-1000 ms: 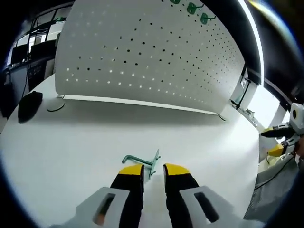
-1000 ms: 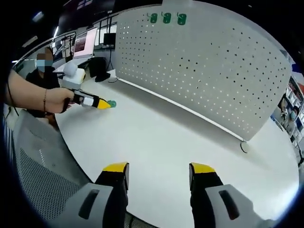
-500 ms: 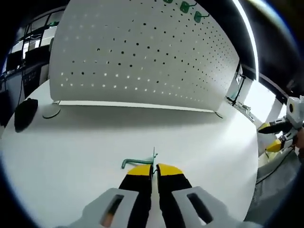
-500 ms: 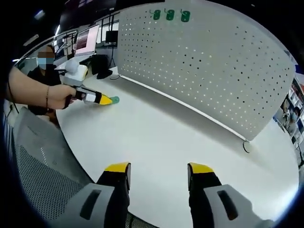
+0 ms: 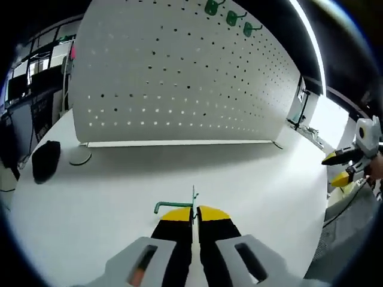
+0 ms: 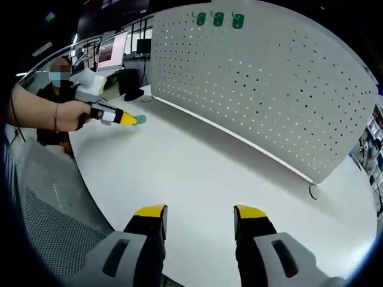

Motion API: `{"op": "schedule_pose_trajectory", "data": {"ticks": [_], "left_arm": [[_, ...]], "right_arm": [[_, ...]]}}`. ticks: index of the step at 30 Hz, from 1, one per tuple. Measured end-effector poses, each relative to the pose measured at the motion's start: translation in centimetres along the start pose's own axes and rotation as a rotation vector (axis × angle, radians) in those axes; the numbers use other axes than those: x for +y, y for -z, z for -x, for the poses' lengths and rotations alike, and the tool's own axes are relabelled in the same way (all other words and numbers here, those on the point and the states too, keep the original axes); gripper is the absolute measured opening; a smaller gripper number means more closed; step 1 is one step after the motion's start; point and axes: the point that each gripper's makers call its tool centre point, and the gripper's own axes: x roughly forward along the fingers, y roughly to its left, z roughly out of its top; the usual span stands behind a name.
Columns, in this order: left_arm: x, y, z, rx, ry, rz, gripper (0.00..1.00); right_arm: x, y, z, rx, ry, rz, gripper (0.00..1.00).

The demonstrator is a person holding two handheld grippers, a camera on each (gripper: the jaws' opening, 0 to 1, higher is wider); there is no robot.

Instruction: Insert the hook assembly into the mounting plate slot until the hook locks in place.

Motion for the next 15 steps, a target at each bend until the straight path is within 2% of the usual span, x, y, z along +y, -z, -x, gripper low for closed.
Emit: {"op": "schedule_pose_trajectory", "data": {"ticks": [4,6,15], "left_arm": [[-0.3,-0.7,0.9,0.003,0.017,0.001,0.01],[-0.2,-0.9,1.4,0.029,0.008,0.001,0.01],[-2.2,-3.1,3.6,0.01,0.045,0.004,0.01]], "right_arm": [[0.5,-0.4,-0.3,0.002,-0.023,0.002,0.42],[0.7,-0.7,-0.4,-0.002,-0.03,0.015,0.42],[1.5,-2.1,-0.5,-0.02,-0.072,0.009,0.42]]}}
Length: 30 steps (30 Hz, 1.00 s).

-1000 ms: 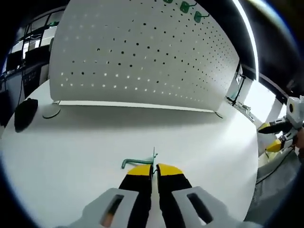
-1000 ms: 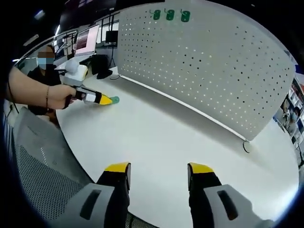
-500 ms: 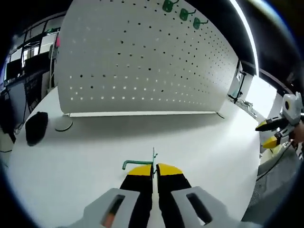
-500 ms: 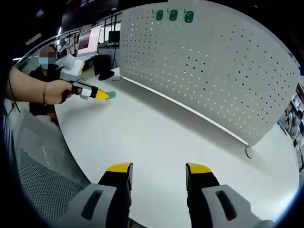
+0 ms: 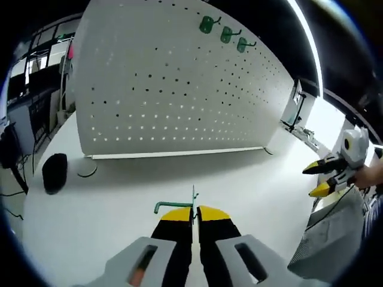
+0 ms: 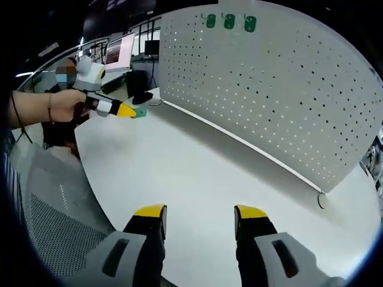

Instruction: Insert the hook assembly into the mounting plate slot until the hook locks in place.

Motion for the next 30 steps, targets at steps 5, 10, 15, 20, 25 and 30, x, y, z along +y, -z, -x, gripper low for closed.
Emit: {"op": "schedule_pose_trajectory", "data": {"ticks": [5,10,15,20,25,30], "left_arm": [[-2.0,-0.1,1.1,0.022,0.053,-0.079,0.01],[-3.0,1.3,1.8,0.056,0.075,-0.08,0.01],[-4.6,2.0,3.2,0.094,0.097,-0.082,0.01],[-6.2,2.0,4.8,0.099,0.118,-0.058,0.01],[-7.8,2.9,5.8,0.117,0.144,-0.049,0.01],[-9.2,3.9,6.4,0.141,0.167,-0.076,0.01]], "right_arm": [[0.3,-0.6,0.2,-0.007,-0.01,0.009,0.42],[0.5,-0.8,0.1,0.016,-0.01,0.014,0.42],[0.9,-1.7,0.4,-0.003,-0.015,0.016,0.42],[1.6,-2.1,-0.1,0.001,-0.029,0.007,0.42],[3.2,-3.2,0.0,-0.014,-0.07,0.015,0.4],[4.5,-5.0,0.1,-0.053,-0.134,-0.035,0.4]]}}
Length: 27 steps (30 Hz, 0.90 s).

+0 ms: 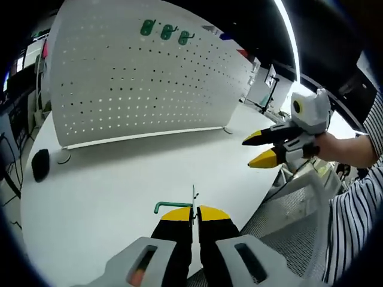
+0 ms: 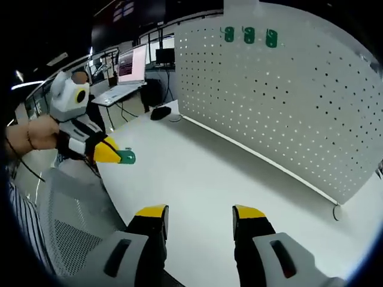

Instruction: Insert the hook assembly into the mounting plate slot until the hook locks in place.

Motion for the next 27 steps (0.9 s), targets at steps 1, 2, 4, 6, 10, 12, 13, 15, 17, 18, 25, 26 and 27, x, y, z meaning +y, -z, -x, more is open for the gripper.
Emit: {"op": "schedule_pose_trajectory", "data": {"ticks": [1,2,4,6,10,12,13,15,17,18,25,26,27], "left_arm": [[-0.2,0.0,0.0,0.0,0.008,-0.005,0.01],[-0.5,0.1,0.0,0.002,0.014,-0.011,0.01],[-1.0,0.3,-0.1,0.012,0.031,-0.032,0.01],[-1.5,0.2,-0.2,0.013,0.054,-0.051,0.01],[-2.6,-0.2,-0.5,0.011,0.112,-0.069,0.02],[-3.0,-0.5,-0.6,0.006,0.13,-0.103,0.02],[-3.5,-0.6,-0.6,0.014,0.159,-0.132,0.02],[-4.4,-1.0,-0.7,0.007,0.206,-0.173,0.02],[-5.1,-1.3,-0.8,0.001,0.246,-0.222,0.02],[-5.2,-1.3,-0.8,0.002,0.253,-0.229,0.02],[-6.6,-1.2,-1.1,0.008,0.371,-0.316,0.01],[-6.8,-1.3,-1.2,0.002,0.388,-0.338,0.01],[-6.9,-1.3,-1.2,0.001,0.402,-0.352,0.01]], "right_arm": [[0.3,-0.3,-0.1,-0.005,-0.015,-0.006,0.39],[0.7,-0.7,-0.1,-0.005,-0.038,-0.017,0.38],[1.1,-1.3,-0.3,-0.013,-0.057,-0.025,0.38],[2.1,-1.9,-0.7,-0.009,-0.112,-0.062,0.38],[3.6,-2.4,-1.7,0.026,-0.194,-0.094,0.36],[4.3,-2.6,-2.0,0.038,-0.229,-0.118,0.35],[4.9,-2.9,-2.2,0.045,-0.267,-0.14,0.35],[5.6,-3.1,-2.6,0.06,-0.312,-0.178,0.33],[6.2,-3.1,-2.8,0.083,-0.364,-0.209,0.31],[6.3,-3.0,-2.9,0.098,-0.378,-0.213,0.3],[7.3,-2.3,-3.0,0.177,-0.488,-0.31,0.26],[7.4,-2.3,-3.0,0.188,-0.515,-0.344,0.25],[7.5,-2.3,-3.0,0.193,-0.527,-0.366,0.25]]}}
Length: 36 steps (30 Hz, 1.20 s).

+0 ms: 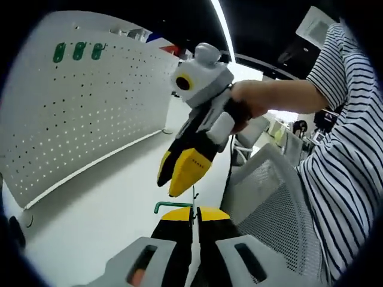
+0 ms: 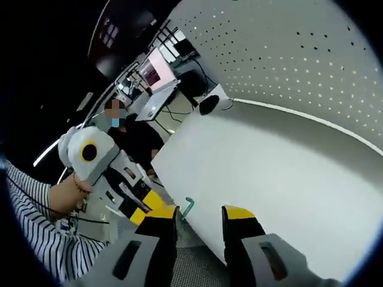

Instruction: Insert the hook assembly into the mounting plate slot until the hook locks in place.

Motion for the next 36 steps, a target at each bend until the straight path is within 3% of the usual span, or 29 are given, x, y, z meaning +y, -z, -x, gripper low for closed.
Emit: {"op": "schedule_pose_trajectory", "data": {"ticks": [3,7,12,14,15,16,19,23,27,30,36], "left_arm": [[-0.3,-0.6,-0.3,-0.021,0.036,-0.04,0.01],[-0.6,-1.3,-0.7,-0.036,0.071,-0.086,0.01],[-1.4,-2.0,-1.2,-0.056,0.132,-0.146,0.01],[-1.4,-1.9,-1.4,-0.049,0.153,-0.136,0.01],[-1.5,-1.7,-1.5,-0.038,0.165,-0.135,0.01],[-1.2,-1.8,-1.6,-0.044,0.159,-0.135,0.01],[-1.0,-1.4,-1.9,-0.027,0.163,-0.122,0.02],[0.1,-1.0,-2.4,-0.014,0.118,-0.041,0.03],[1.9,-0.8,-2.8,-0.006,0.032,0.075,0.06],[3.4,-0.9,-2.8,-0.023,-0.046,0.161,0.11],[5.6,-1.8,-2.5,-0.068,-0.185,0.312,0.39]], "right_arm": [[0.3,0.2,-0.1,0.015,-0.055,-0.062,0.25],[-0.1,0.5,-0.2,0.035,-0.077,-0.098,0.24],[0.6,0.8,-0.2,0.047,-0.169,-0.227,0.12],[1.1,1.1,-0.2,0.059,-0.217,-0.29,0.04],[0.7,1.1,-0.3,0.055,-0.199,-0.318,0.04],[0.2,1.2,-0.4,0.052,-0.19,-0.295,0.03],[0.1,1.1,-0.3,0.031,-0.192,-0.331,0.01],[-0.1,0.1,-0.1,-0.03,-0.188,-0.338,0.0],[-0.9,-1.3,-0.1,-0.131,-0.107,-0.274,0.0],[-2.4,-2.1,0.2,-0.196,-0.003,-0.208,0.0],[-3.3,-4.8,2.1,-0.426,0.2,-0.084,0.0]]}}
